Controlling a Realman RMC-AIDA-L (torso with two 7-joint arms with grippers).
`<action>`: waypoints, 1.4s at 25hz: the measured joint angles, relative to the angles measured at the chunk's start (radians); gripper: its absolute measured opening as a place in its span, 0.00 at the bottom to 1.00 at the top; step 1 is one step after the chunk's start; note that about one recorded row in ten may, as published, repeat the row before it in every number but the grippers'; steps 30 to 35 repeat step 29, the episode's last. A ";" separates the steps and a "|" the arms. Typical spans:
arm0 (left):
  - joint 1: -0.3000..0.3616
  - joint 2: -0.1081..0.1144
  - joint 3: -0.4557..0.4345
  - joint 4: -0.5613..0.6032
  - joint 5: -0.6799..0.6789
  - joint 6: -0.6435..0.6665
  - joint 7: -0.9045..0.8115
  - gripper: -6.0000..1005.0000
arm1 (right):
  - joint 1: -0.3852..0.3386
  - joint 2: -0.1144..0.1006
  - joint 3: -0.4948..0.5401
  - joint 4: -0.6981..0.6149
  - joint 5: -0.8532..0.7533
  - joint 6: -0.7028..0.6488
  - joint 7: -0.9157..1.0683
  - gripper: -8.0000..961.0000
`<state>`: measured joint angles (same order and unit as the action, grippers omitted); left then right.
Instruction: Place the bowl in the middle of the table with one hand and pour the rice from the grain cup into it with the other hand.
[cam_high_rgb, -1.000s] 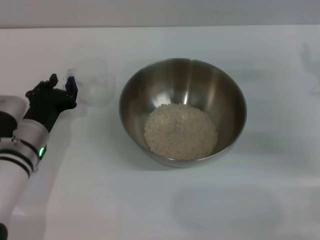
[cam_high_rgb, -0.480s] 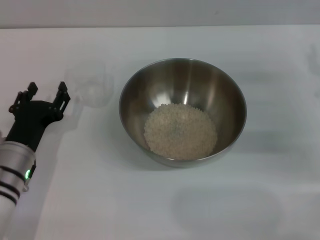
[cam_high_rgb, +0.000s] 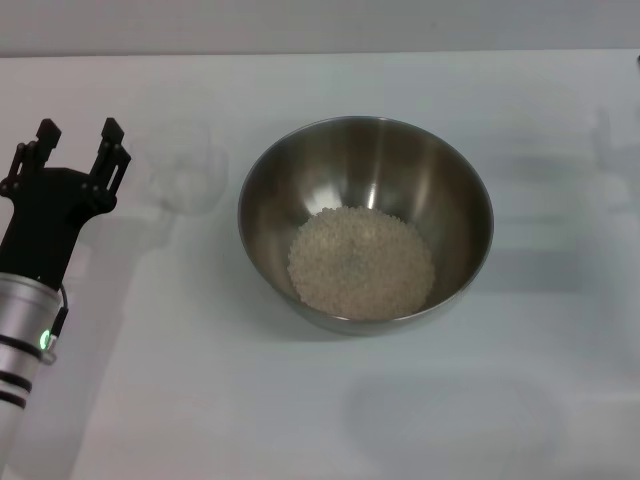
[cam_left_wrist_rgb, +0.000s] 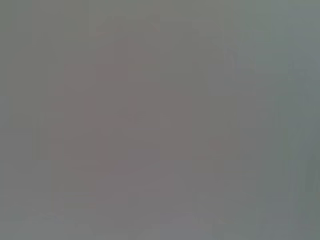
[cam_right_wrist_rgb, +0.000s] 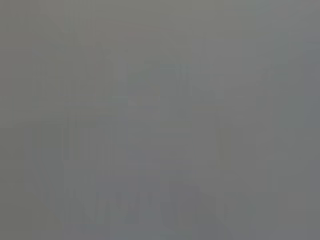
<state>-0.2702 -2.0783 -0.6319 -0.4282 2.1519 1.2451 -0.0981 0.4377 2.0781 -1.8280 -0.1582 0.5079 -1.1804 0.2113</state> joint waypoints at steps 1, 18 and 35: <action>-0.011 0.000 -0.002 0.004 -0.001 -0.005 0.004 0.73 | 0.003 0.002 -0.021 -0.002 0.000 0.036 0.002 0.55; -0.110 0.001 -0.040 0.054 -0.001 -0.008 0.006 0.73 | 0.014 0.003 -0.033 -0.018 0.001 0.108 0.049 0.60; -0.110 0.000 -0.059 0.055 -0.002 -0.020 0.007 0.73 | 0.013 0.003 -0.047 -0.026 -0.006 0.066 0.043 0.75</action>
